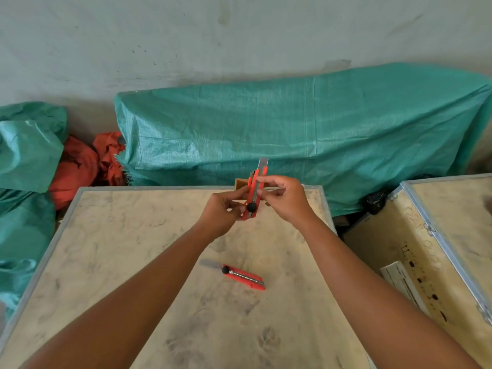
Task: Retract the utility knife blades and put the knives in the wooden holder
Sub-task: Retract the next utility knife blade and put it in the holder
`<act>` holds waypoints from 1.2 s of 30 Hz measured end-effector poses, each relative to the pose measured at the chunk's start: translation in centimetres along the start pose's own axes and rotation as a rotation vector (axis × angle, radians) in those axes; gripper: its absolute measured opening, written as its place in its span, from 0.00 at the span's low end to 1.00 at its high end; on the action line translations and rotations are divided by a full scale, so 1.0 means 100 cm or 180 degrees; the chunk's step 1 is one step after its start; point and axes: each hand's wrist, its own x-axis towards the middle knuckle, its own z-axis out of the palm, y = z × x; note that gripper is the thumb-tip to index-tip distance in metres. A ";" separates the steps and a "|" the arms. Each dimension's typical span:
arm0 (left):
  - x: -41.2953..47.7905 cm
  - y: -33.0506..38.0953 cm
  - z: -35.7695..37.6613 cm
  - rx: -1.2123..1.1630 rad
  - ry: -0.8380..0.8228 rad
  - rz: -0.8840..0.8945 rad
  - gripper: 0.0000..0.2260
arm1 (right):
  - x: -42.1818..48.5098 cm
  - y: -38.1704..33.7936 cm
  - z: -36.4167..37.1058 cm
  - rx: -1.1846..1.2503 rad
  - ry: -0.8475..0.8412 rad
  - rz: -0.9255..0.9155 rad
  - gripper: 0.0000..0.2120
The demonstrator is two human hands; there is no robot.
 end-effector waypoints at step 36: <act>0.057 -0.108 0.004 0.0275 0.0518 -0.1112 0.23 | 0.020 0.097 0.066 -0.0941 0.0153 -0.0038 0.13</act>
